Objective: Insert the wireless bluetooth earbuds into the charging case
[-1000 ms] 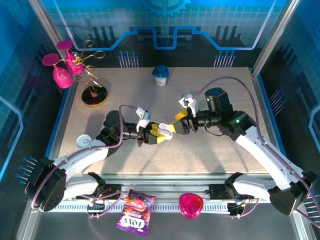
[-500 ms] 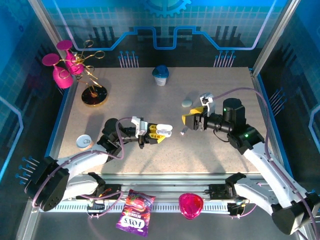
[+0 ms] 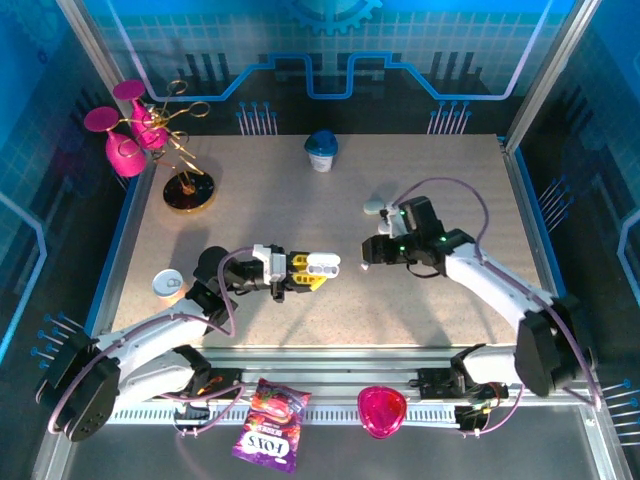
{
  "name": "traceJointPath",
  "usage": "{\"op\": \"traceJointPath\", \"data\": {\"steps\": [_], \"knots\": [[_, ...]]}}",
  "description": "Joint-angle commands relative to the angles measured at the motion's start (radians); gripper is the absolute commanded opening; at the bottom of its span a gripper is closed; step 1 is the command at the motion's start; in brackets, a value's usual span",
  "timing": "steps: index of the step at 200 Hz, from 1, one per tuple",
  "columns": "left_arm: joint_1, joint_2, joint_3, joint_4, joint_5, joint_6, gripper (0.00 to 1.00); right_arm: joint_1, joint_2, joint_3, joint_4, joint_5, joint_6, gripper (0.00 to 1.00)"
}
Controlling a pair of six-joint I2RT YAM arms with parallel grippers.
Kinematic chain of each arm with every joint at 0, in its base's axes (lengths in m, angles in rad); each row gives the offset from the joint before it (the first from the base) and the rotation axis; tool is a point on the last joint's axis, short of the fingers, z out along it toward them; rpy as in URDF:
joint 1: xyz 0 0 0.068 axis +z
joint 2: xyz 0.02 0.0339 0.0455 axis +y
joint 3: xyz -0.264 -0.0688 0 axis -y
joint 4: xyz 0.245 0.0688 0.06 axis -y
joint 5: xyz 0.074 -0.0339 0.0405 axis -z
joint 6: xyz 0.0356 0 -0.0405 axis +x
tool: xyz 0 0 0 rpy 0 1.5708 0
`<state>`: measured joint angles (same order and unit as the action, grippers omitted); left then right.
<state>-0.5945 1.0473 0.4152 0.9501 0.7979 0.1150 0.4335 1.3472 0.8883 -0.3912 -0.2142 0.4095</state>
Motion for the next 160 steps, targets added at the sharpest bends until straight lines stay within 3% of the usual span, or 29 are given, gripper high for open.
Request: {"op": "traceJointPath", "data": {"steps": [1,63,160], "knots": [[-0.009,-0.026,-0.009,-0.015,0.022,0.03,0.08,0.025,0.09,0.1,-0.083,0.058,-0.061,0.5],[-0.018,-0.017,-0.005,-0.054,0.026,0.055,0.1,0.072,0.315,0.26,-0.237,0.111,-0.177,0.49],[-0.02,-0.015,-0.003,-0.085,0.02,0.066,0.11,0.154,0.539,0.388,-0.288,0.229,-0.219,0.5]]}}
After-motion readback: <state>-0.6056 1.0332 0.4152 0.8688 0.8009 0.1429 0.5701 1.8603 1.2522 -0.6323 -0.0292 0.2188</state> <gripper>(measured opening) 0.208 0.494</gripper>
